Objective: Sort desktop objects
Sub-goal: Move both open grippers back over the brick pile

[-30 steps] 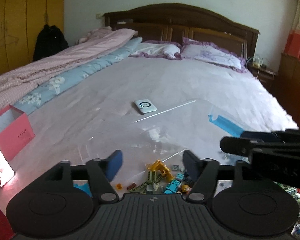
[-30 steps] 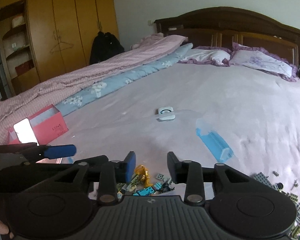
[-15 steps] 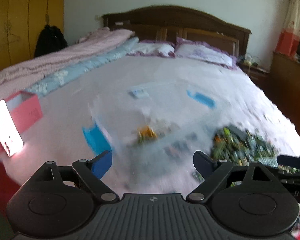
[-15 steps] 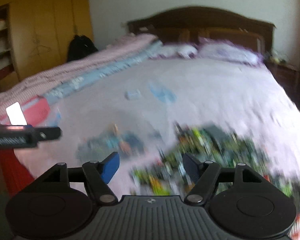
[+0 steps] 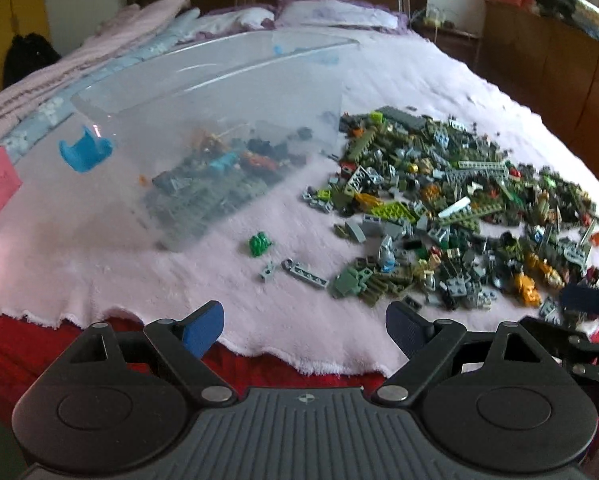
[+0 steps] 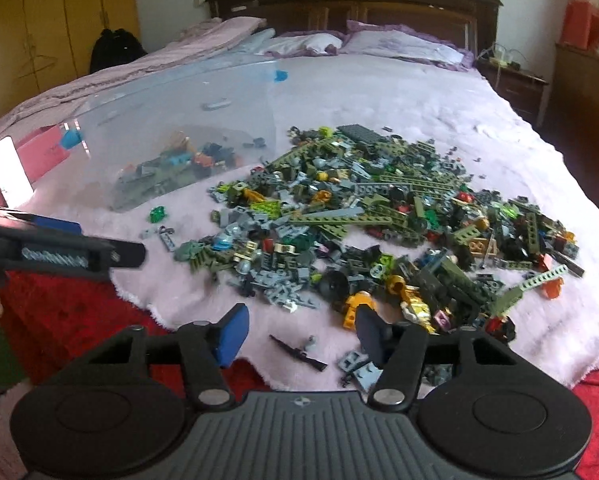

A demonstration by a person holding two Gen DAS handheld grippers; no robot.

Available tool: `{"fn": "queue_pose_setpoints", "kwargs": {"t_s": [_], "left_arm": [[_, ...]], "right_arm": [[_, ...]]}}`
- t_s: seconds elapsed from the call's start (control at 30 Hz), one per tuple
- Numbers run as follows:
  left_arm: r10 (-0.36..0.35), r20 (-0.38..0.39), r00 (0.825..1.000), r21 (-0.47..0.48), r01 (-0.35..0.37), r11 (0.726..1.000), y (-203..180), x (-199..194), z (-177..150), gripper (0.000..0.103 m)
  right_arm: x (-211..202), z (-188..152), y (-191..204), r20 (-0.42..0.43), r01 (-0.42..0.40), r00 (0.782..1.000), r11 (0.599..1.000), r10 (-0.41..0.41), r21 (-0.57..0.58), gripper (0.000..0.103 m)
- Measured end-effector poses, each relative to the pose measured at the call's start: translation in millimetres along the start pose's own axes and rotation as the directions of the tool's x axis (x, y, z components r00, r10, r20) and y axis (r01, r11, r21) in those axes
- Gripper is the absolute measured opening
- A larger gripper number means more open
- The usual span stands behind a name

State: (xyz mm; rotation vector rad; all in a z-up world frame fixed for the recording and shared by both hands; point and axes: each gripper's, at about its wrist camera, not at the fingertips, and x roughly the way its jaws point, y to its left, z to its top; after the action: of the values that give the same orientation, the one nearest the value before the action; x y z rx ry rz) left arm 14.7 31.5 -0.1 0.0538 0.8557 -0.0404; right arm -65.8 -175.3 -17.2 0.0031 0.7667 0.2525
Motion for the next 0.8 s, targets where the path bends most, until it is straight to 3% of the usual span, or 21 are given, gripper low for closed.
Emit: {"fn": "queue_pose_setpoints", "kwargs": {"t_s": [0.2,0.4,0.67,0.77,0.8], "left_arm": [[0.029,-0.005,1.000,0.007,-0.029,1.000,4,8,-2,0.088],[0.053,-0.042,0.998,0.006,-0.053,0.999,10,15,-7,0.088],[0.060,-0.045,0.997,-0.003,-0.060,0.998,17,21,-8,0.088],[0.048,-0.017,0.999,0.034,-0.047,0.998,16,23,-4,0.078],[0.041,-0.003,0.999,0.058,-0.041,0.997,15,25,-2,0.065]], "right_arm": [[20,15,16,-0.024,-0.079,0.997,0.996,0.078,-0.035,0.022],[43,27,33,-0.050,-0.161,0.986,0.984,0.158,-0.071,0.023],[72,30,46,-0.073,-0.172,0.984,0.977,0.163,-0.129,0.024],[75,29,45,-0.067,-0.160,0.986,0.977,0.151,-0.142,0.014],[75,28,44,-0.066,-0.146,0.988,0.978,0.138,-0.146,0.007]]}}
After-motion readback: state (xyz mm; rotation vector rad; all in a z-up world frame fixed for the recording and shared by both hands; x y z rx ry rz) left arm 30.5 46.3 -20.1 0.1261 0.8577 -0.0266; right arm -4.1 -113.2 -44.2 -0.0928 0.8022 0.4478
